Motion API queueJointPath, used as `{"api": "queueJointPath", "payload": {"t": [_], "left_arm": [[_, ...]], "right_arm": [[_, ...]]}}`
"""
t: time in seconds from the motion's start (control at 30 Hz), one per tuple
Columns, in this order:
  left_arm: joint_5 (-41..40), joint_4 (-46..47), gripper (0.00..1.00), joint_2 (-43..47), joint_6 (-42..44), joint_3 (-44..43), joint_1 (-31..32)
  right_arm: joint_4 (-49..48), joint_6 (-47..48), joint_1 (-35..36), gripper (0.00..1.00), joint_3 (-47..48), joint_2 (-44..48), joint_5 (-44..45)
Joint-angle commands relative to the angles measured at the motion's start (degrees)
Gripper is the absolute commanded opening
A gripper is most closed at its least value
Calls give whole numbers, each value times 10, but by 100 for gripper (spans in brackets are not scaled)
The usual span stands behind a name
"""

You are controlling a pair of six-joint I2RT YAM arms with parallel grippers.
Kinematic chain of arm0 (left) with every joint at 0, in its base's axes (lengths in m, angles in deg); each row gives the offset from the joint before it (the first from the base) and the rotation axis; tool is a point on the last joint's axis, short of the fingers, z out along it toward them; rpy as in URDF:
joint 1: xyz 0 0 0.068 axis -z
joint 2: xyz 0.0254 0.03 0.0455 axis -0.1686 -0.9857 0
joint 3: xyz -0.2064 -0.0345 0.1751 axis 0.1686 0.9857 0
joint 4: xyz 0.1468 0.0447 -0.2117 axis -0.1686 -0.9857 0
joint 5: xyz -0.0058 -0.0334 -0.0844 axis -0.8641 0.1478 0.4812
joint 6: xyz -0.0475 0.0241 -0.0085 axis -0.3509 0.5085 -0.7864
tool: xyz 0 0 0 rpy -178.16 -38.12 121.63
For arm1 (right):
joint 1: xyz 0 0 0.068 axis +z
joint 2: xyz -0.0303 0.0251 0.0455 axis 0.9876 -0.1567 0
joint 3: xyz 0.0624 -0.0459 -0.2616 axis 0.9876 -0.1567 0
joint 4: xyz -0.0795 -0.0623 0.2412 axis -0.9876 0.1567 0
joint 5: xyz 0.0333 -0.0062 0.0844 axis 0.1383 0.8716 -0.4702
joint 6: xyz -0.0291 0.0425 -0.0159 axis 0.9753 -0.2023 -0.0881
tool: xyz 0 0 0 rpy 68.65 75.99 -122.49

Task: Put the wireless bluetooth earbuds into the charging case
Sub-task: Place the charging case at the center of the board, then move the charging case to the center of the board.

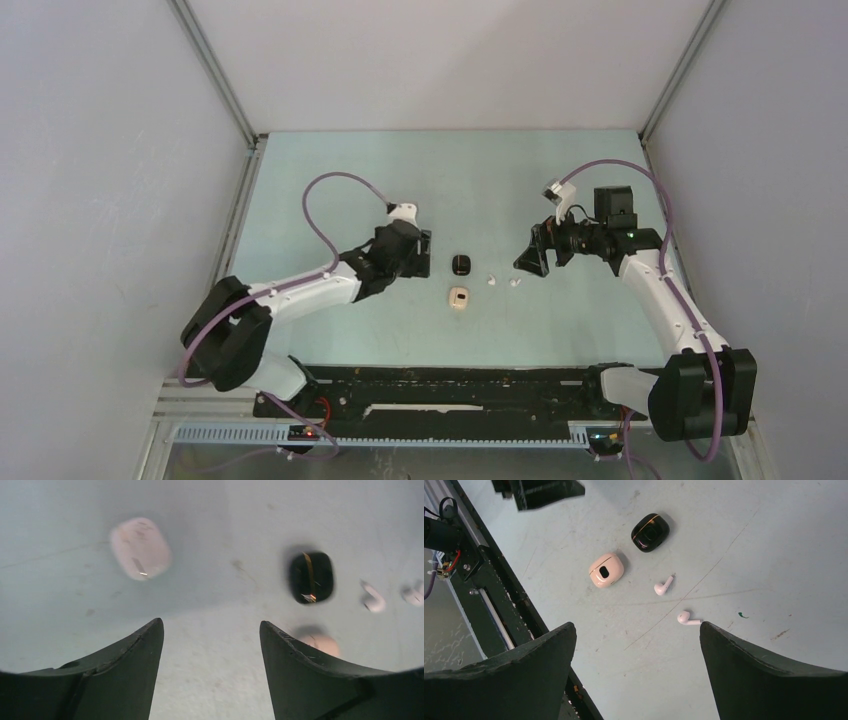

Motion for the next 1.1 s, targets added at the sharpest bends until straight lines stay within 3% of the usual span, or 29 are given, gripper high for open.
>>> {"api": "queueJointPath", "payload": {"t": [0.0, 0.27, 0.53, 0.93, 1.07], "left_arm": [[-70, -13, 77, 4, 5, -26, -45], [-42, -13, 77, -77, 4, -89, -103], [-8, -43, 74, -176, 2, -161, -122], [34, -79, 58, -231, 4, -181, -128], [49, -76, 46, -228, 4, -177, -128]], "right_arm": [[-1, 11, 3, 96, 17, 15, -13], [3, 17, 4, 96, 17, 20, -18], [7, 22, 2, 96, 17, 25, -20], [11, 26, 3, 96, 17, 24, -24], [12, 27, 3, 96, 18, 21, -25]]}}
